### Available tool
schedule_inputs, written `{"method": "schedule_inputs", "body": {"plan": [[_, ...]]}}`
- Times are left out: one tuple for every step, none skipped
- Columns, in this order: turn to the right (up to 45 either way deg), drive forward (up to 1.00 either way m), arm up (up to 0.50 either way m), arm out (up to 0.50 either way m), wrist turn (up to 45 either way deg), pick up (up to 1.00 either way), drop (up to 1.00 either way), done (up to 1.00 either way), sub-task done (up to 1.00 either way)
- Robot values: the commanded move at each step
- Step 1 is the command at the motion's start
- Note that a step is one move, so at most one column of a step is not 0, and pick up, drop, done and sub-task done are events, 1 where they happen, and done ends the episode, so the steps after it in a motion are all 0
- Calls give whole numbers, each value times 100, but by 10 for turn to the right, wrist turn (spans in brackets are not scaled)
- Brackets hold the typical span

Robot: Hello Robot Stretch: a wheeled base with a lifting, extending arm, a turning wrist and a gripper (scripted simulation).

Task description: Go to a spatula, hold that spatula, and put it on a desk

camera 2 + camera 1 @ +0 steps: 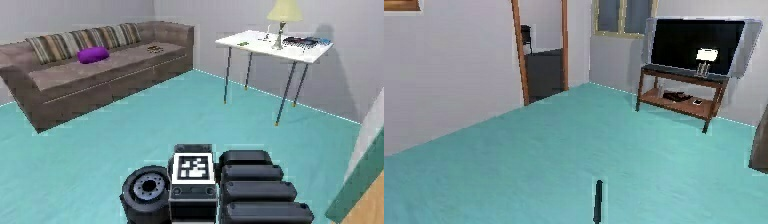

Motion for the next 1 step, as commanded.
{"method": "schedule_inputs", "body": {"plan": [[0,30,0,0,0,0,0,0,0]]}}
